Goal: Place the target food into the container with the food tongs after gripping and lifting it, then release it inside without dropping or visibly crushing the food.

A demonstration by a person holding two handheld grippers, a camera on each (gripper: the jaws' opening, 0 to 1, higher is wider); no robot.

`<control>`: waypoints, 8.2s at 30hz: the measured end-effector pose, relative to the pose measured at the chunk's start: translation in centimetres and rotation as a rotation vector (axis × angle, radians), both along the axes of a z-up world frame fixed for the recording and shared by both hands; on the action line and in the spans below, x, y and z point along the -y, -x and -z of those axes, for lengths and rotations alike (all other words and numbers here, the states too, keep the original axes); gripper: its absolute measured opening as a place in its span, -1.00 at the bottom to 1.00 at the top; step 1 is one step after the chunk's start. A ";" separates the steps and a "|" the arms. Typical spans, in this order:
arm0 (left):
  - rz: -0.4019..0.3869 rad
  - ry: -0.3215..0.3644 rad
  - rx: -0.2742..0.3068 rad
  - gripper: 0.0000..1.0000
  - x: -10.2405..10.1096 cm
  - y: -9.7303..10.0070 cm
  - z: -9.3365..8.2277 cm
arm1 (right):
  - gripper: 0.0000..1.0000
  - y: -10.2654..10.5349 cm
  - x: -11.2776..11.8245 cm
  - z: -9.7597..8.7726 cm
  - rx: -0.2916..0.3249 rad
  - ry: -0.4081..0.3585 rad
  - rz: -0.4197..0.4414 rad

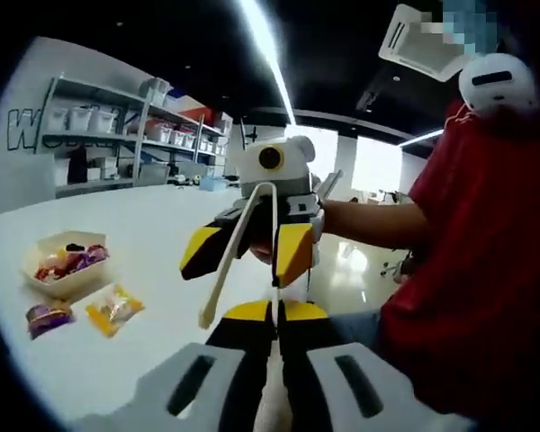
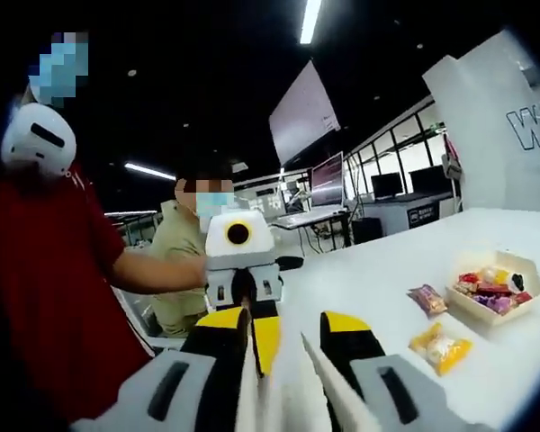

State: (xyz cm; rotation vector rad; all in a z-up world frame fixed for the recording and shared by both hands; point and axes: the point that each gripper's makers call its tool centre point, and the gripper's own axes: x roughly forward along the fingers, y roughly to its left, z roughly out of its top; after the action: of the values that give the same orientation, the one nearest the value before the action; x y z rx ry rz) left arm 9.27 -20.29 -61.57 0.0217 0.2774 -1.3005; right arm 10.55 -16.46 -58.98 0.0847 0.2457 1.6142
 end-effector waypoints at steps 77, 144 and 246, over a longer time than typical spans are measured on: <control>-0.002 0.176 -0.063 -0.99 0.3 -0.6 -3.1 | -0.47 -0.5 1.0 -2.0 -0.111 -0.027 0.011; -0.098 0.262 -0.058 -0.68 -2.5 -1.6 -5.4 | -0.58 -0.5 1.1 -4.3 -0.100 -0.078 0.040; -0.736 -0.118 -0.035 0.95 -10.7 -6.1 5.1 | -0.49 -17.1 -1.1 7.7 0.196 0.441 0.555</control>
State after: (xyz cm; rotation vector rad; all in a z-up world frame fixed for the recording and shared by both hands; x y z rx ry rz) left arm 15.38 -9.58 -66.66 -0.0037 0.3500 -0.5534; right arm 27.68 -15.37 -66.70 -0.3189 0.3822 0.9818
